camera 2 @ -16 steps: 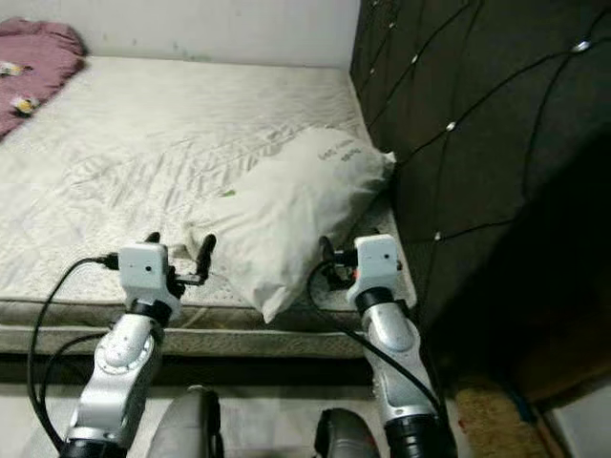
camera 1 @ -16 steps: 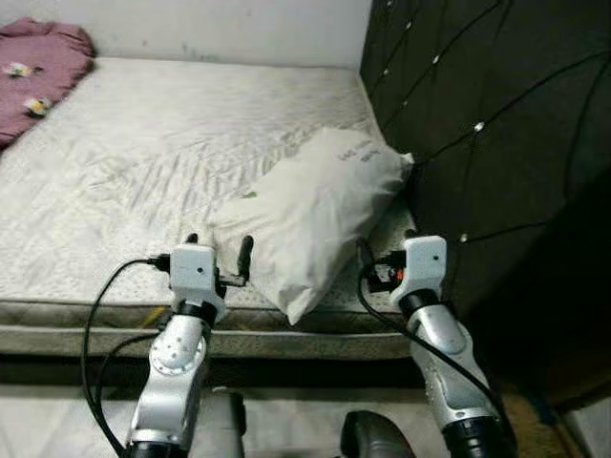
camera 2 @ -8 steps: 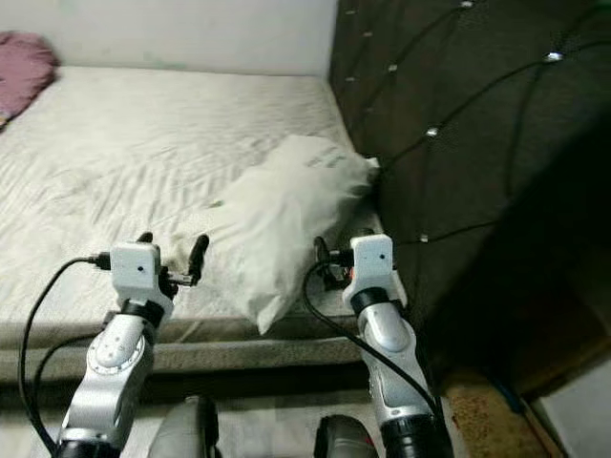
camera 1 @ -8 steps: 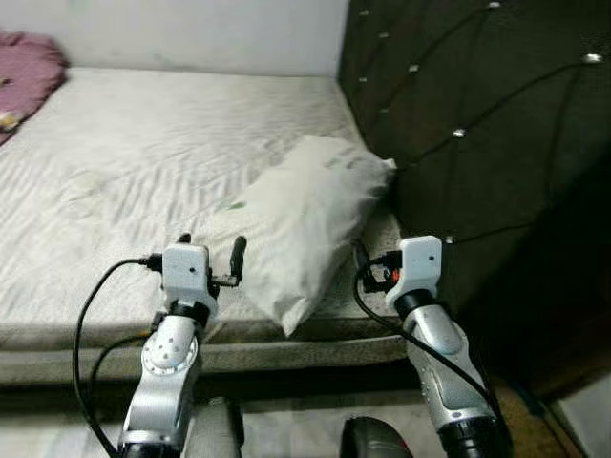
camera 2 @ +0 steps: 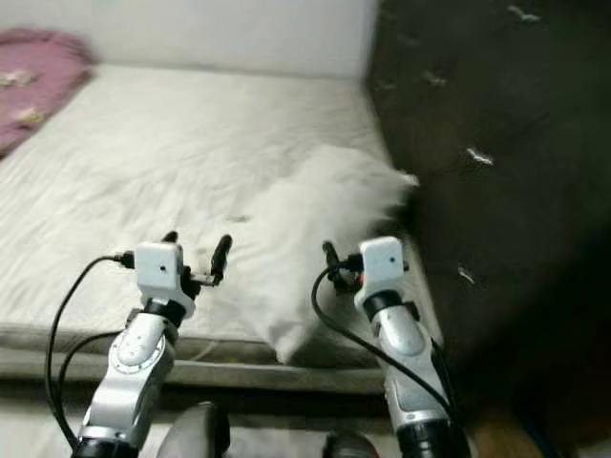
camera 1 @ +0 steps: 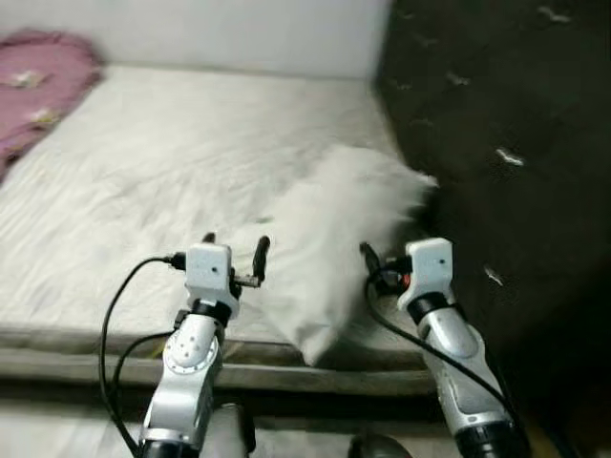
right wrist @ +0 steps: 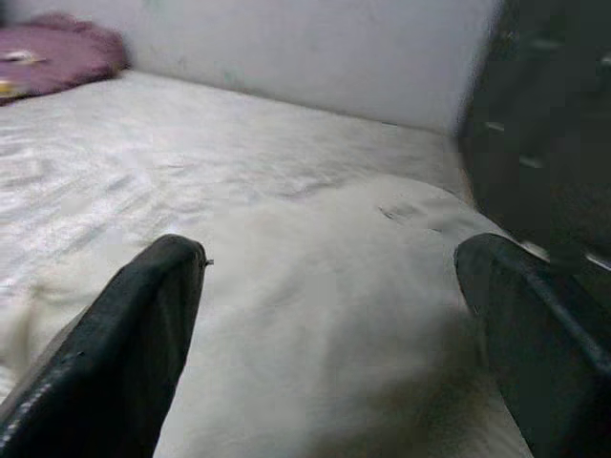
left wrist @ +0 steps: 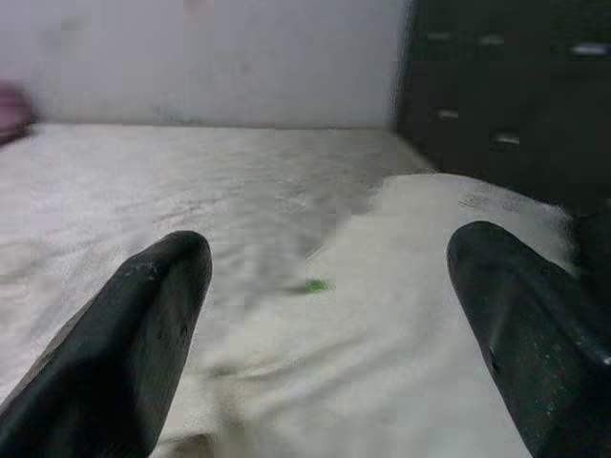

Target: Clean up the room

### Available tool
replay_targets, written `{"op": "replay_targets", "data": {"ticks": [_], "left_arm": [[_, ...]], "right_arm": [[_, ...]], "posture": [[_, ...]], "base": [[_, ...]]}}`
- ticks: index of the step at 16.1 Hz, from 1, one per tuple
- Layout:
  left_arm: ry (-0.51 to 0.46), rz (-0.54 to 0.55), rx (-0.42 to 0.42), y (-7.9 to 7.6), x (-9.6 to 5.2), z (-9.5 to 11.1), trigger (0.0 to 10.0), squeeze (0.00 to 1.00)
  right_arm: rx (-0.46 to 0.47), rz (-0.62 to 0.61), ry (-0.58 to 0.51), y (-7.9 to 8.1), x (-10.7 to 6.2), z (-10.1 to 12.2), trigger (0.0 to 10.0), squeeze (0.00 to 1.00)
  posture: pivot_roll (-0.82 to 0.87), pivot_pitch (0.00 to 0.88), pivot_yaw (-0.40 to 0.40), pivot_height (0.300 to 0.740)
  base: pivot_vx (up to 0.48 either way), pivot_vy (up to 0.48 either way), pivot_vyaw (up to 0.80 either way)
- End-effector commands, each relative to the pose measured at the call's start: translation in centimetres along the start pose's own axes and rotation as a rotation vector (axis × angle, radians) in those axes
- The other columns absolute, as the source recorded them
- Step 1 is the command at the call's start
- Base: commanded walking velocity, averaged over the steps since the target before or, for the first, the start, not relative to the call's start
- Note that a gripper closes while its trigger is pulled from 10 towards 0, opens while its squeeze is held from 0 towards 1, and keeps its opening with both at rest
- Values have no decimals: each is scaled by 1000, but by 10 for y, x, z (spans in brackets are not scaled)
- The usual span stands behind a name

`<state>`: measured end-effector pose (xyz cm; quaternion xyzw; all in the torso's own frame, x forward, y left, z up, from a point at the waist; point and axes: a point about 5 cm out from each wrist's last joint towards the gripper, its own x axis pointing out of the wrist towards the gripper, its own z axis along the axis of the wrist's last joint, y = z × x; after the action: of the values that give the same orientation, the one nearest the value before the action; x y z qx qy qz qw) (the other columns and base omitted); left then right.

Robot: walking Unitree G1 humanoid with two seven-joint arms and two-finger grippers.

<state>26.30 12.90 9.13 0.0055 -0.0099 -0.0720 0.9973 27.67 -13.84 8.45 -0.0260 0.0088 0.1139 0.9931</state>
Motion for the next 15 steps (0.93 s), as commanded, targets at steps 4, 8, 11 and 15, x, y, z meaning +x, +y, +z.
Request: {"op": "replay_targets", "data": {"ticks": [4, 8, 11, 15], "left_arm": [[17, 22, 17, 9, 0, -1, 10000, 0], [18, 27, 10, 10, 0, -2, 10000, 0], [21, 33, 19, 10, -1, -2, 10000, 0], [57, 54, 35, 13, 0, -7, 10000, 0]], "right_arm": [[30, -6, -24, 5, 7, 8, 10000, 0], [38, -13, -14, 5, 8, 6, 10000, 0], [40, -15, -13, 4, 8, 6, 10000, 0], [43, -9, -6, 5, 9, 4, 10000, 0]], "posture": [[-16, 0, -42, 671], [-10, 0, -43, 658], [-6, 0, -43, 618], [0, 0, -45, 573]], "base": [[66, 0, 0], [0, 0, 0], [0, 0, 0], [0, 0, 0]]}}
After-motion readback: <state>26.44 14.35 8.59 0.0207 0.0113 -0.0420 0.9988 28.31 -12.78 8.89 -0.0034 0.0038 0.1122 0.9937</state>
